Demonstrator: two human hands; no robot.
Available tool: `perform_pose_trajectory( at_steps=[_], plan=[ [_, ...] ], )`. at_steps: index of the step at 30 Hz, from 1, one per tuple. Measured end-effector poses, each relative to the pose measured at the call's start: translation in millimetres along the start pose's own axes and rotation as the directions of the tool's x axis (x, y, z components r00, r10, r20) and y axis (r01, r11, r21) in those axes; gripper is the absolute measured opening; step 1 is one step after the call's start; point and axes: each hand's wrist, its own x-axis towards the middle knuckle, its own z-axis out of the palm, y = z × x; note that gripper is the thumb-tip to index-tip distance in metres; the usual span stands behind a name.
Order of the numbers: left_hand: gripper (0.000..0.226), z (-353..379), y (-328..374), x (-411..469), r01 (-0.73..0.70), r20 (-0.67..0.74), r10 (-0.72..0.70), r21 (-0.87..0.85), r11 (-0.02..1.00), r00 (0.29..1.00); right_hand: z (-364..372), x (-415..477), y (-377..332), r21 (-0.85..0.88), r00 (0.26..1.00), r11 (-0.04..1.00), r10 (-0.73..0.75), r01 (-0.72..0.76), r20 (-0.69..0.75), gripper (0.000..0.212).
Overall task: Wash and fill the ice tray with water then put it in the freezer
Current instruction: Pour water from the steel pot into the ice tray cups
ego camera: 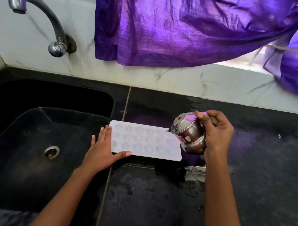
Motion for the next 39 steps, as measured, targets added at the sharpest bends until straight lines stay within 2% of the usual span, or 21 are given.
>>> perform_pose_trajectory(
  at_steps=[17,23,29,33,39],
  plan=[
    [0.125,-0.4,2.0,-0.7,-0.003,-0.01,0.003,-0.008,1.0,1.0,0.1,0.4,-6.2,0.002,0.998,0.998,-0.059,0.059,-0.03,0.021],
    [0.124,-0.5,2.0,-1.1,-0.003,-0.01,0.003,-0.007,1.0,1.0,0.4,-1.0,1.3,0.025,0.999,1.0,-0.016,0.017,-0.04,0.02],
    [0.118,-0.1,1.8,-1.2,-0.003,-0.013,0.003,-0.011,1.0,1.0,4.5,-1.7,8.5,0.158,0.992,0.984,0.097,-0.083,-0.086,0.02],
    [0.124,-0.2,1.7,-1.4,-0.003,-0.013,0.003,-0.015,1.0,1.0,13.1,-3.4,9.2,0.137,0.993,0.985,0.113,-0.106,-0.039,0.018],
    [0.127,0.4,1.6,-1.5,-0.006,-0.025,0.006,-0.007,1.0,1.0,22.2,-6.8,8.9,0.047,0.997,0.997,0.065,-0.067,0.041,0.017]
  ],
)
